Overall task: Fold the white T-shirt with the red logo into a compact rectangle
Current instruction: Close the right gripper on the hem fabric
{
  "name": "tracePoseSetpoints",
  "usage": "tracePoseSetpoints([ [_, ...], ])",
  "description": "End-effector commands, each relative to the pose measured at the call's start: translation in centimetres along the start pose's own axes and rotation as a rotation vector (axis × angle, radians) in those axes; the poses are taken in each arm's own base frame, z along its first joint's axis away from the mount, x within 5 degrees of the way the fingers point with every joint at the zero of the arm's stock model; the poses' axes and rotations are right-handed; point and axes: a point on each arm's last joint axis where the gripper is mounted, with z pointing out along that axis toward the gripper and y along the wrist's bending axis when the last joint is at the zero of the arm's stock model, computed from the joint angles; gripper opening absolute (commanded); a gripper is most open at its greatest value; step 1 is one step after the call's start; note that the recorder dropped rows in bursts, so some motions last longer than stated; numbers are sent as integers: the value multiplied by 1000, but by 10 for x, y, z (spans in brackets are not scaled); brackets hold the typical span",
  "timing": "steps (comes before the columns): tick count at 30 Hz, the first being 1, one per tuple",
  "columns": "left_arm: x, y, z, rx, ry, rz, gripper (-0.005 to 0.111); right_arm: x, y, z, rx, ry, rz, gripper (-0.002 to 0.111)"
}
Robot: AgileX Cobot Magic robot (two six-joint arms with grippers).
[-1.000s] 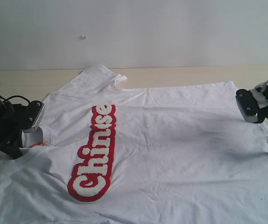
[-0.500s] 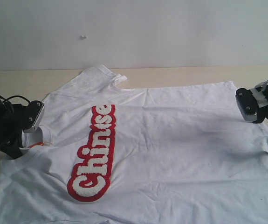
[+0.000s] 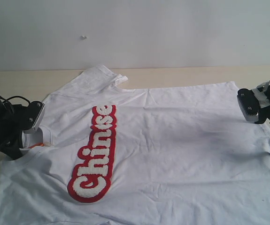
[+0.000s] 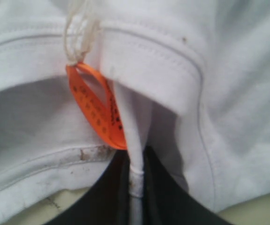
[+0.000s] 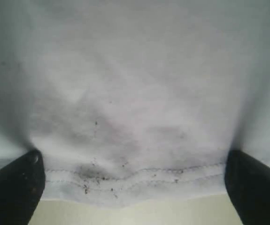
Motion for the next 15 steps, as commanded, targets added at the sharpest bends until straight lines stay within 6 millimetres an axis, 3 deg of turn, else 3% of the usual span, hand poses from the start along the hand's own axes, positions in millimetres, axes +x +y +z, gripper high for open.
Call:
tracePoseSetpoints([
  [1, 3, -2, 6, 23, 17, 12, 0, -2, 0, 9, -8, -34, 28, 105],
  [15, 3, -2, 6, 23, 17, 12, 0, -3, -1, 9, 1, -47, 36, 105],
])
